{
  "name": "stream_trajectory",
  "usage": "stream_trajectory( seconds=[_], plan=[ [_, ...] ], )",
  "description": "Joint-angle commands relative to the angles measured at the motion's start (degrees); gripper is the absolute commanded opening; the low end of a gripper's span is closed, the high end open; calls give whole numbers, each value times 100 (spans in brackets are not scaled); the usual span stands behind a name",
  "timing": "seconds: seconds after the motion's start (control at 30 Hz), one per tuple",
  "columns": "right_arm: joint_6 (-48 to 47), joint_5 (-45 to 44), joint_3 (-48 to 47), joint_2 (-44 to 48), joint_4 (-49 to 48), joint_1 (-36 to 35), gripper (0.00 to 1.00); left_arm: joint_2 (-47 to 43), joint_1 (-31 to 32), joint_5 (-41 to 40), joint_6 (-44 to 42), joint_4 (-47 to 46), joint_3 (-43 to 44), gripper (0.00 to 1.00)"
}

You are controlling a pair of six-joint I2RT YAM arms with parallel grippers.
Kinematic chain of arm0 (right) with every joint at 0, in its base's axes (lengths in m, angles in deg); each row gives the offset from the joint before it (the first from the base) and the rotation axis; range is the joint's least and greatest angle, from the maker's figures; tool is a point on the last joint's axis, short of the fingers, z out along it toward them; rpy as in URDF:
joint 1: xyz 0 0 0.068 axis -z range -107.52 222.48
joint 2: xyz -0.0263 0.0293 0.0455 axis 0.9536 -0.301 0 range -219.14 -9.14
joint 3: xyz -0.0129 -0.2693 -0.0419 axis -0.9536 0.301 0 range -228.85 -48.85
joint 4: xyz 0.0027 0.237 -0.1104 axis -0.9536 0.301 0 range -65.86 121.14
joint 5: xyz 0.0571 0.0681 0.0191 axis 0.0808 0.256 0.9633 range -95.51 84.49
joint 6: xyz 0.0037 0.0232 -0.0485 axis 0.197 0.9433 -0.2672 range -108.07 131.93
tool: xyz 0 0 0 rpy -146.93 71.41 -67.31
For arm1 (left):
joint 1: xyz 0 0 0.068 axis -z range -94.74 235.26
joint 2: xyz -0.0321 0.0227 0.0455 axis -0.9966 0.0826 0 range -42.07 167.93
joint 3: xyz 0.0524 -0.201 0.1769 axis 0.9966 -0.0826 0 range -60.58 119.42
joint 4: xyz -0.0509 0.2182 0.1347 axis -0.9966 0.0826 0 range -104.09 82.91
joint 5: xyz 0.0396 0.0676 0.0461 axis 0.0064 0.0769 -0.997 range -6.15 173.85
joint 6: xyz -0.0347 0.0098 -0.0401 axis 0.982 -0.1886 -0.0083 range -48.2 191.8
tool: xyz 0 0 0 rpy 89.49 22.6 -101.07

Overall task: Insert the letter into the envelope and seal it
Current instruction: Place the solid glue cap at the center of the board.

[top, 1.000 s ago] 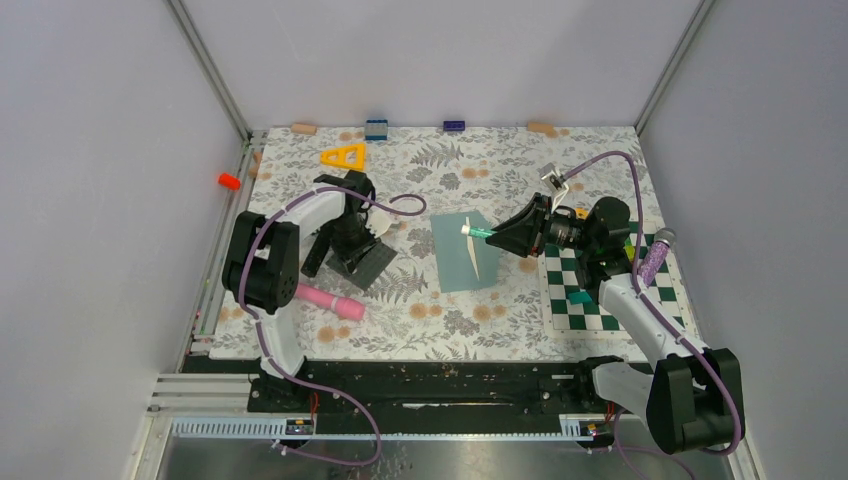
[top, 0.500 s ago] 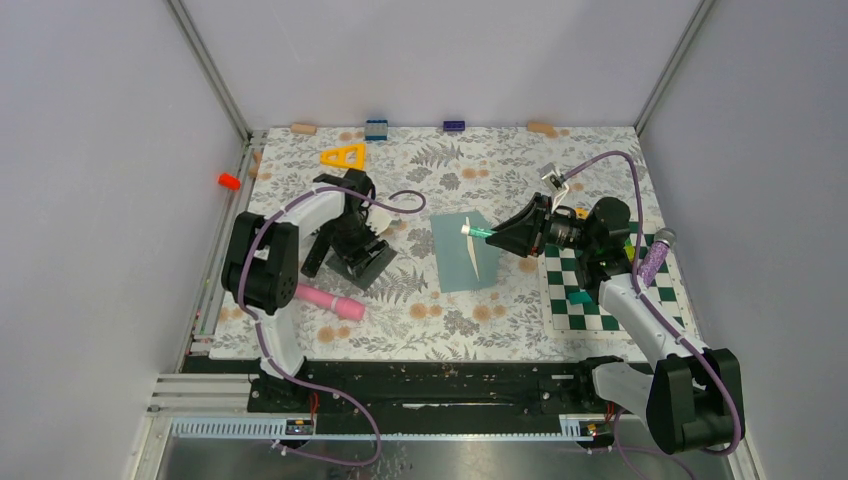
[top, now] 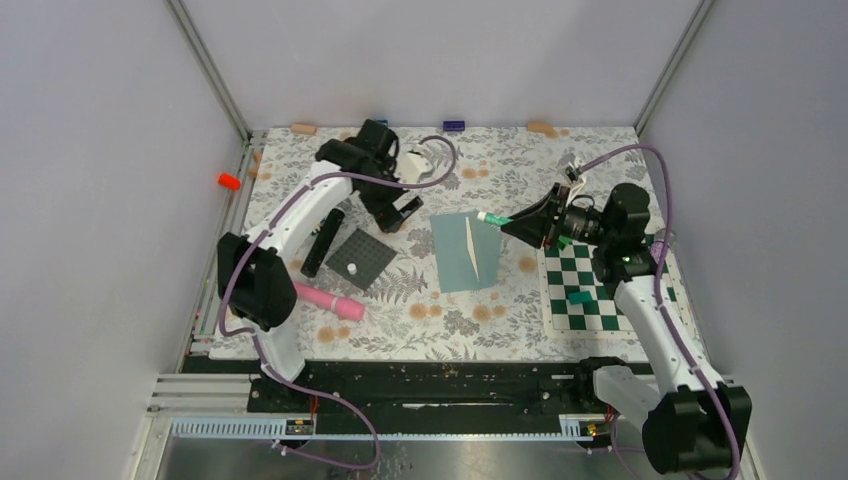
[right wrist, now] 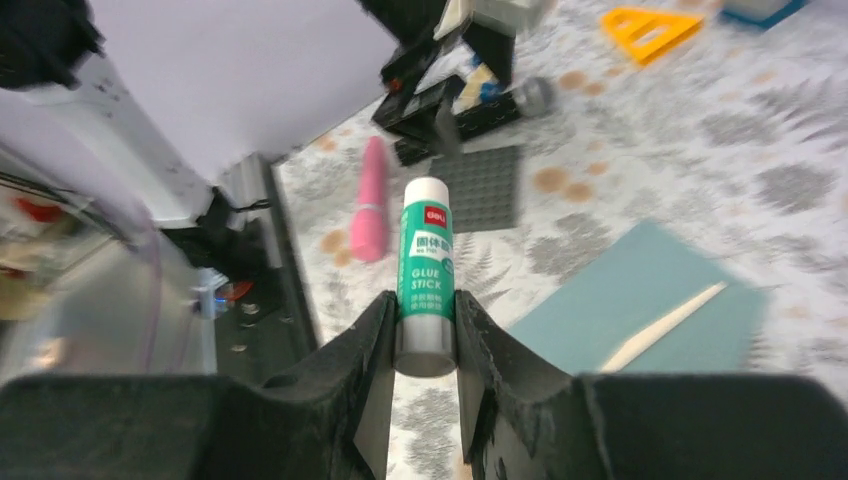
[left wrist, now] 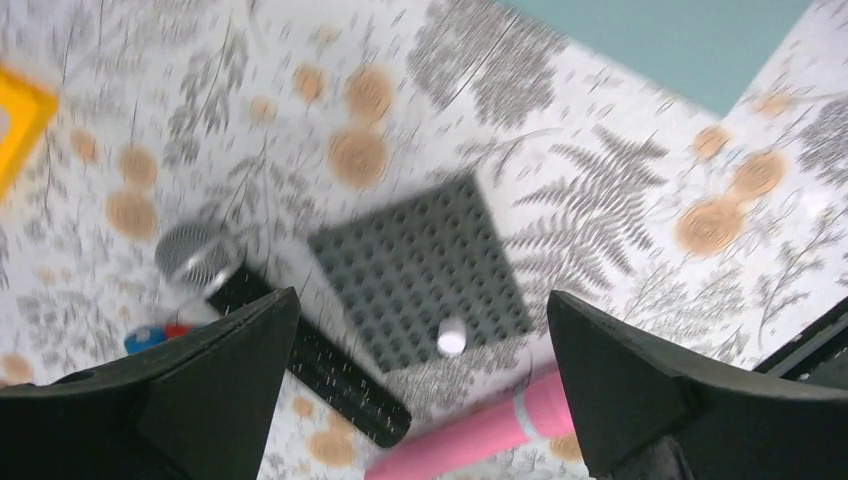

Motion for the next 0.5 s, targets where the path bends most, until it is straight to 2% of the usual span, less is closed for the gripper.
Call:
stream_trajectory(
  seconds=[0.0, 0.17, 0.37, 0.47],
  plan=[
    [-2831, -847, -990, 588, 3092, 71, 0, 564, 499, -100, 397, -300, 230, 99],
    [-4123, -2544, -1656, 446, 4680, 71, 0, 610, 354, 363, 1764, -1622, -412, 99],
    [-4177, -3478, -2353, -476, 5737, -97, 0, 471, -278, 2105, 3747, -2939, -1091, 99],
    [-4217, -3834, -2617, -937, 6062, -535, 0, 431, -450, 2539, 4350, -3512, -1418, 99]
  ],
)
